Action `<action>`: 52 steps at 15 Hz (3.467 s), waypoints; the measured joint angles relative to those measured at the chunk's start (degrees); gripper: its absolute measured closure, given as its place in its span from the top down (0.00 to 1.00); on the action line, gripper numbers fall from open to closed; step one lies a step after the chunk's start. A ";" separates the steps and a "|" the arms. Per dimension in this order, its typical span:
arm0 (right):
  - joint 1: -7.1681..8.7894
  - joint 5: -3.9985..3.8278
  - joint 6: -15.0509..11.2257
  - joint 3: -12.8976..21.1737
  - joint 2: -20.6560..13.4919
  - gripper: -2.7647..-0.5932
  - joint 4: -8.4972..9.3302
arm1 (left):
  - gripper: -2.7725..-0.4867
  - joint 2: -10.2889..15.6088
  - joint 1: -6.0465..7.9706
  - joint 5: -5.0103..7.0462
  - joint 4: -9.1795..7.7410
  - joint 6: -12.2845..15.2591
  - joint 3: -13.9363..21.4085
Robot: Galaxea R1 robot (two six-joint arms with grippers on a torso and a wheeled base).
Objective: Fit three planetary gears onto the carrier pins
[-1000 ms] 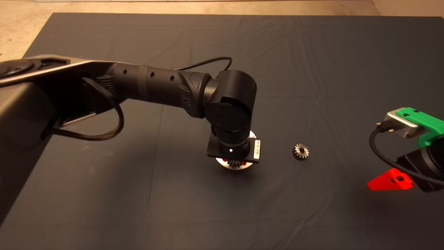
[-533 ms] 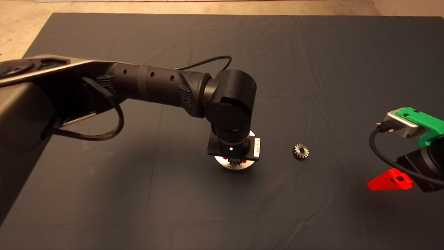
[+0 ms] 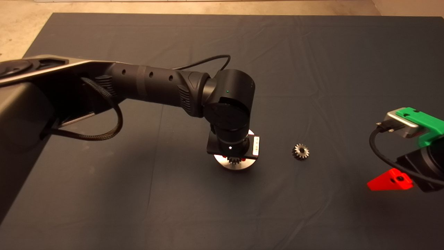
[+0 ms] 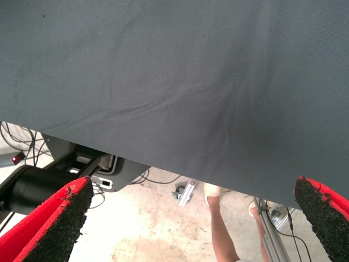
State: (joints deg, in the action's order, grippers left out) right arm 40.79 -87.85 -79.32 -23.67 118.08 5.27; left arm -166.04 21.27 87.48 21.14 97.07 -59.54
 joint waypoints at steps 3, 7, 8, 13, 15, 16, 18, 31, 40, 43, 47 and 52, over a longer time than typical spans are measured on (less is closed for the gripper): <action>0.00 0.00 0.00 0.00 0.00 0.99 0.00 | 0.17 0.00 0.00 0.00 0.22 0.00 0.01; 0.00 0.00 0.00 0.00 0.00 0.99 0.00 | 0.17 0.02 0.00 0.00 0.97 0.00 0.11; 0.00 0.00 0.00 0.00 0.00 0.99 0.00 | 0.17 0.18 0.00 -0.02 1.05 0.00 0.24; 0.00 0.00 0.00 0.00 -0.02 0.99 0.00 | 0.17 1.98 -0.02 0.04 2.17 0.20 2.43; 0.00 0.00 0.00 0.00 -0.02 0.99 0.02 | 0.17 2.04 -0.17 0.00 2.62 0.24 2.82; 0.00 -0.02 0.00 0.00 -0.02 0.99 0.02 | 0.17 2.04 -0.30 0.00 2.69 0.61 3.04; 0.00 0.00 0.00 0.00 -0.02 0.99 0.02 | 0.17 2.06 -0.88 0.00 2.82 0.83 3.18; 0.00 0.02 0.00 0.00 -0.02 0.99 0.02 | 0.17 1.87 -2.71 -0.02 4.29 1.05 3.36; 0.00 0.00 0.00 0.00 0.00 0.99 0.02 | 0.17 1.89 -3.19 0.00 5.18 1.02 3.36; 0.00 0.00 0.00 0.00 0.00 0.99 0.02 | 0.17 1.89 -3.22 0.00 5.46 1.02 3.36; 0.00 0.00 0.00 0.00 0.02 0.99 0.02 | 0.17 1.89 -3.22 0.00 5.73 1.02 3.34; 0.00 0.00 0.00 0.00 0.02 0.99 0.02 | 0.17 1.89 -3.33 0.00 5.97 1.00 3.34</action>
State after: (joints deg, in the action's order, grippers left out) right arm 40.79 -87.85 -79.32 -23.67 118.10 5.29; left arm -164.15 17.94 87.48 27.11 98.07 -56.20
